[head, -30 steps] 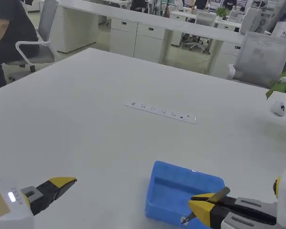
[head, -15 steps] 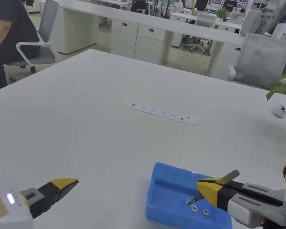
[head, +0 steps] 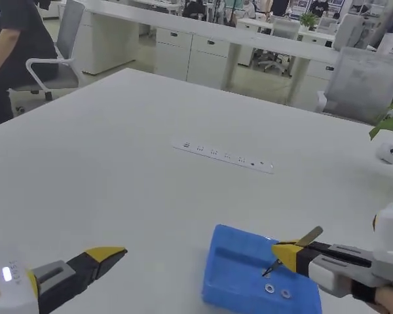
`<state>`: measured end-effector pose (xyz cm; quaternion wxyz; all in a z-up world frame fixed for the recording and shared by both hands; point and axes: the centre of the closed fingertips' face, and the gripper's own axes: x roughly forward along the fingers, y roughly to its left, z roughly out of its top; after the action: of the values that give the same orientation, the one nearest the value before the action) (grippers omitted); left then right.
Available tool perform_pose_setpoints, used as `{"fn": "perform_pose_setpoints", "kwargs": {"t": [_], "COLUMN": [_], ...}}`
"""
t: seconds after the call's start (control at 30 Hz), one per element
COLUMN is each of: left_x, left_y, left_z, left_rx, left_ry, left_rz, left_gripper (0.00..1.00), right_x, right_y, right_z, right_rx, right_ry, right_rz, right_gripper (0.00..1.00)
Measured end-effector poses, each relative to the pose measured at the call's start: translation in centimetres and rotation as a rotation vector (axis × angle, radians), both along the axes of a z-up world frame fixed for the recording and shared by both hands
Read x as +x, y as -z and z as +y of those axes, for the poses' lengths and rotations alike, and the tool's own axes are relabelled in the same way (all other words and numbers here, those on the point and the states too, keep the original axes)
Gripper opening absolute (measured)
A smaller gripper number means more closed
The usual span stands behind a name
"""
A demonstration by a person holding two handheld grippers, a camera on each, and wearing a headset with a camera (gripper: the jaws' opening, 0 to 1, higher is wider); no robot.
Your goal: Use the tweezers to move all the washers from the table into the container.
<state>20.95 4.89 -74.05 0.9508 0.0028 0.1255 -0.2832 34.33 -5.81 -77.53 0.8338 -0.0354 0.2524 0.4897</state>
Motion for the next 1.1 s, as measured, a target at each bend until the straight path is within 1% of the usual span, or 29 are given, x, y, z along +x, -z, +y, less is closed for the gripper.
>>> {"fn": "perform_pose_setpoints", "kwargs": {"t": [0.03, 0.1, 0.2, 0.3, 0.37, 0.5, 0.67, 0.8, 0.83, 0.87, 0.97, 1.03, 1.1], "left_x": [0.0, 0.1, 0.1, 0.1, 0.1, 0.0, 0.1, 0.1, 0.1, 0.1, 0.1, 0.1, 0.1], "left_y": [-0.3, -0.7, -0.8, -0.9, -0.9, -0.5, -0.6, -0.3, 0.0, 0.2, -0.1, -0.1, -0.1], "left_z": [-0.1, -0.1, -0.2, -0.3, -0.4, -0.6, -0.3, -0.2, -0.2, -0.2, -0.3, -0.2, -0.1], "left_rx": [-0.019, -0.039, -0.058, -0.063, -0.057, -0.039, -0.038, -0.01, 0.008, 0.016, 0.009, 0.003, 0.007], "left_ry": [0.0, -0.004, -0.007, -0.005, -0.003, 0.003, -0.008, -0.011, -0.012, -0.011, -0.007, -0.008, -0.011], "left_rz": [-0.008, -0.019, -0.02, -0.02, -0.024, -0.014, -0.017, -0.009, -0.002, 0.009, -0.008, -0.005, -0.006], "left_gripper": [0.77, 0.78, 0.8, 0.82, 0.82, 0.83, 0.82, 0.8, 0.79, 0.78, 0.78, 0.78, 0.78], "right_x": [0.1, 0.5, 1.0, 1.2, 1.3, 1.4, 1.5, 1.6, 1.6, 1.7, 1.8, 1.8, 1.8], "right_y": [0.2, 0.7, 1.2, 1.9, 2.4, 3.2, 3.8, 4.0, 4.0, 4.1, 4.3, 4.4, 4.7], "right_z": [0.0, 0.0, 0.1, 0.2, 0.3, 0.4, 0.7, 0.8, 0.8, 0.9, 0.9, 0.9, 0.9], "right_rx": [-0.008, -0.016, -0.028, -0.044, -0.058, -0.076, -0.089, -0.101, -0.102, -0.103, -0.109, -0.113, -0.12], "right_ry": [-0.004, -0.007, -0.013, -0.022, -0.027, -0.033, -0.033, -0.04, -0.041, -0.041, -0.041, -0.042, -0.045], "right_rz": [0.004, 0.01, 0.016, 0.022, 0.028, 0.036, 0.046, 0.046, 0.047, 0.048, 0.051, 0.052, 0.057], "right_gripper": [0.03, 0.03, 0.03, 0.03, 0.03, 0.03, 0.03, 0.03, 0.03, 0.03, 0.03, 0.03, 0.03]}}
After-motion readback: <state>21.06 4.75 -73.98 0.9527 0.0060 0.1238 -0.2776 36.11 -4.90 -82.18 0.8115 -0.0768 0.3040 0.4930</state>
